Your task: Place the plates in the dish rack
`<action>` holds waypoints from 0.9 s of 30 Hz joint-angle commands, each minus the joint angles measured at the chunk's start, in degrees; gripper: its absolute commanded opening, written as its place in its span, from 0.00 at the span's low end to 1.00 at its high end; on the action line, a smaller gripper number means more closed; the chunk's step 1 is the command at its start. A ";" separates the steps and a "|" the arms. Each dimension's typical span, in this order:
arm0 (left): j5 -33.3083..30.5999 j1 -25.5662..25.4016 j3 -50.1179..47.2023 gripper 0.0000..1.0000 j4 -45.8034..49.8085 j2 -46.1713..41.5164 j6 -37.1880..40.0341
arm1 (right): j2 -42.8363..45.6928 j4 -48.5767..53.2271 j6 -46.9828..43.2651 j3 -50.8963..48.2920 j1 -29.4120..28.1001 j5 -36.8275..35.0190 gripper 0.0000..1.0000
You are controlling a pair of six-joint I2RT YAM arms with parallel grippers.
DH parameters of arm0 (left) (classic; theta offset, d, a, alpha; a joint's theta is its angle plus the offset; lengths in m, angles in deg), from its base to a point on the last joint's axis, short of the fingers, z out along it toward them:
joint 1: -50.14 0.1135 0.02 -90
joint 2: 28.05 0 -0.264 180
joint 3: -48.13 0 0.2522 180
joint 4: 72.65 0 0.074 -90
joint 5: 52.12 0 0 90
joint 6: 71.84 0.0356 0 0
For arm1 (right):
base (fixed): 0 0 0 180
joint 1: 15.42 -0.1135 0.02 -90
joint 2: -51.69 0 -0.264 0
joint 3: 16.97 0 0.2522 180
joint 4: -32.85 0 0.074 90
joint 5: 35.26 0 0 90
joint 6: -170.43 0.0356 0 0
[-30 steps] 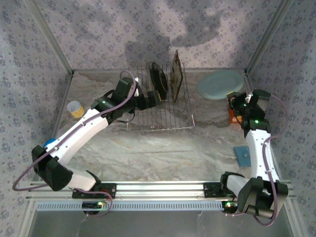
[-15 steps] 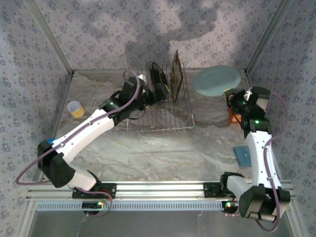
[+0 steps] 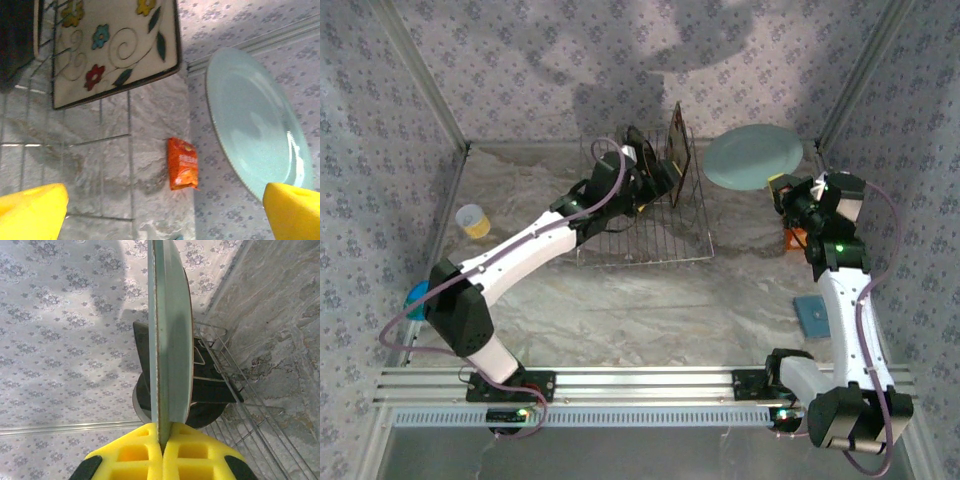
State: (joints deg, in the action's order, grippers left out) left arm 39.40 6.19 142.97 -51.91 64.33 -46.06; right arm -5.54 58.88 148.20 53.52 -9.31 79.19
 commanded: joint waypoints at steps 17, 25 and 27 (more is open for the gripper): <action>0.77 -3.34 10.41 0.97 -9.34 9.70 -4.34 | 3.44 -6.65 1.56 4.46 -0.53 0.86 0.00; 1.82 -4.04 15.18 0.95 -10.14 15.02 -5.75 | 4.28 -6.78 2.45 4.62 -0.57 1.29 0.00; 1.82 -4.20 16.07 0.95 -10.31 15.87 -6.04 | 4.49 -6.72 2.58 4.49 -0.50 1.39 0.00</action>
State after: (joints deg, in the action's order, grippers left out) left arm 40.21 2.76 156.45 -60.19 79.08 -51.00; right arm -3.77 59.36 150.12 54.41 -9.72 79.21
